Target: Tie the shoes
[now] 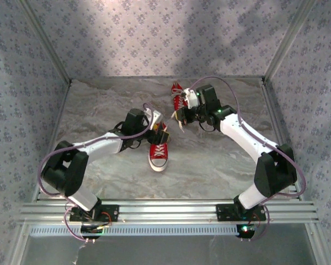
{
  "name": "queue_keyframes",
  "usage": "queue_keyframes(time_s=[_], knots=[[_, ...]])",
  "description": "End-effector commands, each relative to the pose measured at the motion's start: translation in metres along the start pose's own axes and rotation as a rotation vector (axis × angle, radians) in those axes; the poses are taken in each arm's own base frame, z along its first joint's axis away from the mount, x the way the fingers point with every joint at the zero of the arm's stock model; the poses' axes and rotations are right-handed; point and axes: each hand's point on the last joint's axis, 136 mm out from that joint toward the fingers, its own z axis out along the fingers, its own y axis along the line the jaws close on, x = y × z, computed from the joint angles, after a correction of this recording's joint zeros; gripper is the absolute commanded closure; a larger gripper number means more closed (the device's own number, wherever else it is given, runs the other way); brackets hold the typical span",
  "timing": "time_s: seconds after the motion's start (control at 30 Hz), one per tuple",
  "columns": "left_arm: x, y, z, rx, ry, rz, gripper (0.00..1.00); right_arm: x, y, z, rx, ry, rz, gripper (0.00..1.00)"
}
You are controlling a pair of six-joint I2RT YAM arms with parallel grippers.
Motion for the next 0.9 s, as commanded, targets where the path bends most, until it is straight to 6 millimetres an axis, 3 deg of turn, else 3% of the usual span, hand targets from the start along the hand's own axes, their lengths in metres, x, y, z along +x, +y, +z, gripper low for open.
queue_keyframes(time_s=[0.0,0.1,0.2,0.27,0.33,0.43,0.5,0.57,0.67,0.73,0.83,0.87], knots=[[-0.016,-0.008,0.006,0.038,-0.034,0.038,0.29,-0.012,0.011,-0.009,-0.039,-0.020,0.013,1.00],[-0.015,-0.005,0.011,0.031,-0.027,0.033,0.48,-0.011,0.011,-0.010,-0.038,-0.019,0.014,1.00],[-0.013,-0.001,0.011,0.006,-0.026,0.023,0.75,-0.008,0.001,-0.013,0.009,-0.019,0.014,1.00],[-0.013,0.003,0.007,-0.012,-0.032,0.015,0.90,0.000,-0.015,-0.013,0.091,0.001,0.027,1.00],[-0.012,0.006,0.001,-0.024,-0.042,-0.002,1.00,0.013,-0.035,-0.012,0.187,0.042,0.032,1.00],[-0.014,0.011,-0.007,-0.028,-0.061,-0.030,1.00,0.041,-0.050,0.000,0.227,0.121,0.052,1.00],[-0.014,0.013,-0.011,-0.027,-0.066,-0.045,1.00,0.054,-0.049,0.011,0.206,0.161,0.061,1.00],[-0.014,0.015,-0.013,-0.023,-0.066,-0.057,1.00,0.085,-0.050,0.025,0.196,0.241,0.075,1.00],[-0.012,0.018,-0.014,-0.023,-0.059,-0.079,1.00,0.105,-0.043,0.041,0.165,0.305,0.073,1.00],[-0.011,0.019,-0.014,-0.016,-0.056,-0.091,1.00,0.109,-0.038,0.046,0.157,0.324,0.056,0.98],[-0.009,0.019,-0.013,-0.001,-0.049,-0.110,1.00,0.101,-0.035,0.042,0.172,0.296,0.019,0.81],[-0.009,0.020,-0.013,-0.001,-0.047,-0.121,1.00,0.096,-0.035,0.038,0.182,0.274,0.007,0.71]])
